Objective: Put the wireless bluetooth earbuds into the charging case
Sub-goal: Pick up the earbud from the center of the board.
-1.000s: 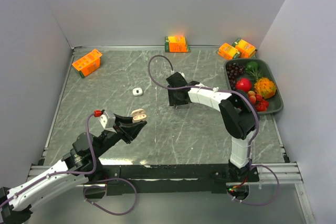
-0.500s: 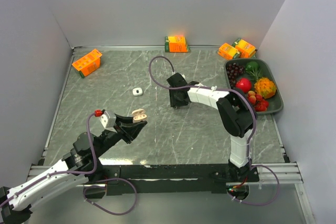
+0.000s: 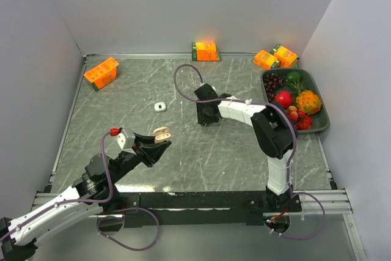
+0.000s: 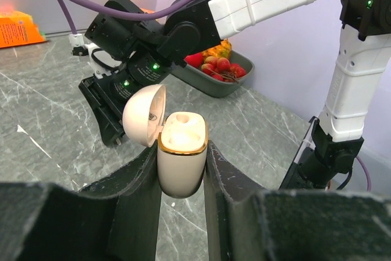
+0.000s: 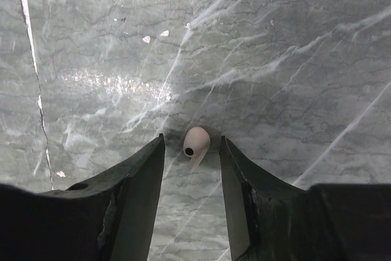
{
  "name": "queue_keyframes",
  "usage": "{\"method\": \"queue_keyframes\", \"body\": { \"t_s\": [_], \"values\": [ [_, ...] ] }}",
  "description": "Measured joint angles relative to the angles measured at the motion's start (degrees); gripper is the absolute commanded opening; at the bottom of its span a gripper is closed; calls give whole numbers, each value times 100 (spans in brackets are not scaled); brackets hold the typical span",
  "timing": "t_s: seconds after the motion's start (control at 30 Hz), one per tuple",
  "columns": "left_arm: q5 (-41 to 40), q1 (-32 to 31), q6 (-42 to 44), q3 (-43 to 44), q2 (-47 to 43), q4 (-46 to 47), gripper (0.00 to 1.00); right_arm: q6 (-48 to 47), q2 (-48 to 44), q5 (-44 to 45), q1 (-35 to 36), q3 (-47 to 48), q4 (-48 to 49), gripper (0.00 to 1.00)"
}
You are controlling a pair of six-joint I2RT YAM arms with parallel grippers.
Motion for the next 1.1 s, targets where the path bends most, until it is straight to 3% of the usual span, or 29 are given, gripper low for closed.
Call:
{"method": "queue_keyframes", "body": {
  "t_s": [0.2,0.5,0.6,0.83,1.1],
  "values": [
    [0,0,0,0,44,0,1,-9,59,7,-55,70,-42,24],
    [0,0,0,0,68,2,1,26,-22,-26,-87,-70,142,0],
    [0,0,0,0,74,7,1,31,-291,-37,-87,-387,334,0],
    [-2,0,-39,0,256,136,1,-17,-2420,66,153,-1604,942,0],
    [2,0,4,0,800,608,1,-605,-5130,841,1690,-2465,2511,0]
  ]
}}
